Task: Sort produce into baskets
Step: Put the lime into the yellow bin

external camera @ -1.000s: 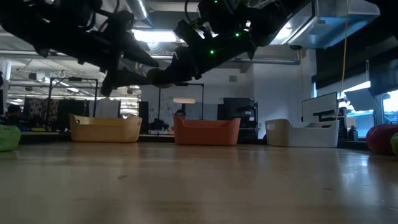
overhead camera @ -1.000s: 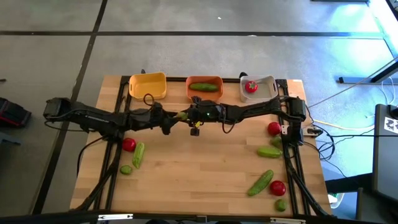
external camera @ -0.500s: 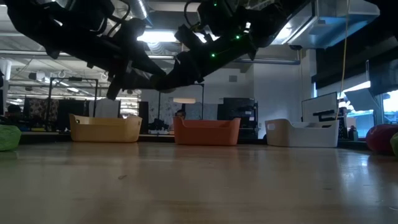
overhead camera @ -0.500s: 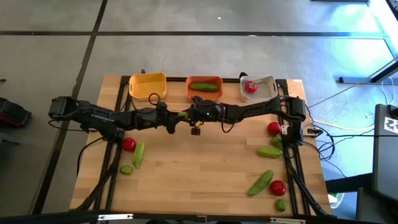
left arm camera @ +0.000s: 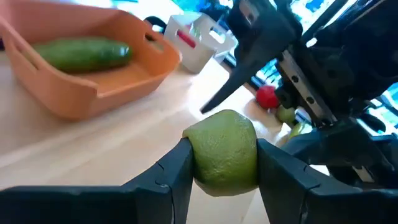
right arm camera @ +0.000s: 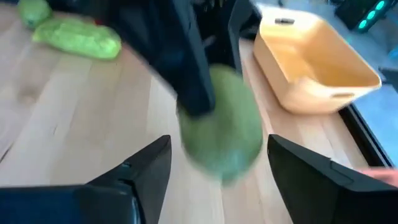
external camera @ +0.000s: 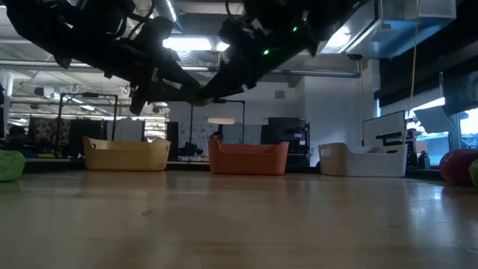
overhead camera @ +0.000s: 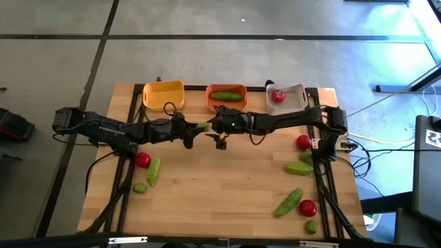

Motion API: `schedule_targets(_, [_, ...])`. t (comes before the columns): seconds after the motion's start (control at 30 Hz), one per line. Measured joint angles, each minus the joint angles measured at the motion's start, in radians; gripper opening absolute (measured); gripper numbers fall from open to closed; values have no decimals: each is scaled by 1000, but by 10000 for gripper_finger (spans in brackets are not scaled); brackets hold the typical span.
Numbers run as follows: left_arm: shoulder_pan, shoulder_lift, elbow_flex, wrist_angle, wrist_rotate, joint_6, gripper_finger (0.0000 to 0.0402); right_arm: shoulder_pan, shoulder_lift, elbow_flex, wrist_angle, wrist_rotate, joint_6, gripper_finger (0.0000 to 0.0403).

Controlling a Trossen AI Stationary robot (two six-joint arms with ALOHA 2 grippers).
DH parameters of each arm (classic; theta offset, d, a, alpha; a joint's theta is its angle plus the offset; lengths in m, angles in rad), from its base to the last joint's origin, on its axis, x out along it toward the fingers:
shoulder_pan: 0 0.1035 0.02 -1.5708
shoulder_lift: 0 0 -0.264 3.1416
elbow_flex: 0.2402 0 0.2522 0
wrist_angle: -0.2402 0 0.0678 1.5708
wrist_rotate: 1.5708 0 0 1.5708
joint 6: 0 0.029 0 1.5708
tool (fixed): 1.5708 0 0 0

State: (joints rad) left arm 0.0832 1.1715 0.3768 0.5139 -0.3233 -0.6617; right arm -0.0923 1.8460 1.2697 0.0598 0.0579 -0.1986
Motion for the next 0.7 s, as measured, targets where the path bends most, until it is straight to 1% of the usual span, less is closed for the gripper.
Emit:
schedule_targets(0.17, [22,-57,0,-22,-11,65,149,2,-48,0,-178,-2,31,259])
schedule_targets(0.3, [55,-122,0,-78,-32,116,150,2,-48,0,-292,-52,95,254])
schedule_targets(0.43, [106,-190,0,-171,-55,171,150,8,-20,0,-346,-115,166,253])
schedule_targets(0.5, [139,-220,0,-214,-56,197,152,16,-3,-1,-341,-134,181,253])
schedule_targets(0.57, [174,-247,0,-254,-59,210,153,23,15,0,-332,-139,194,253])
schedule_targets(0.7, [241,-279,0,-351,-110,247,154,31,56,0,-329,-142,217,253])
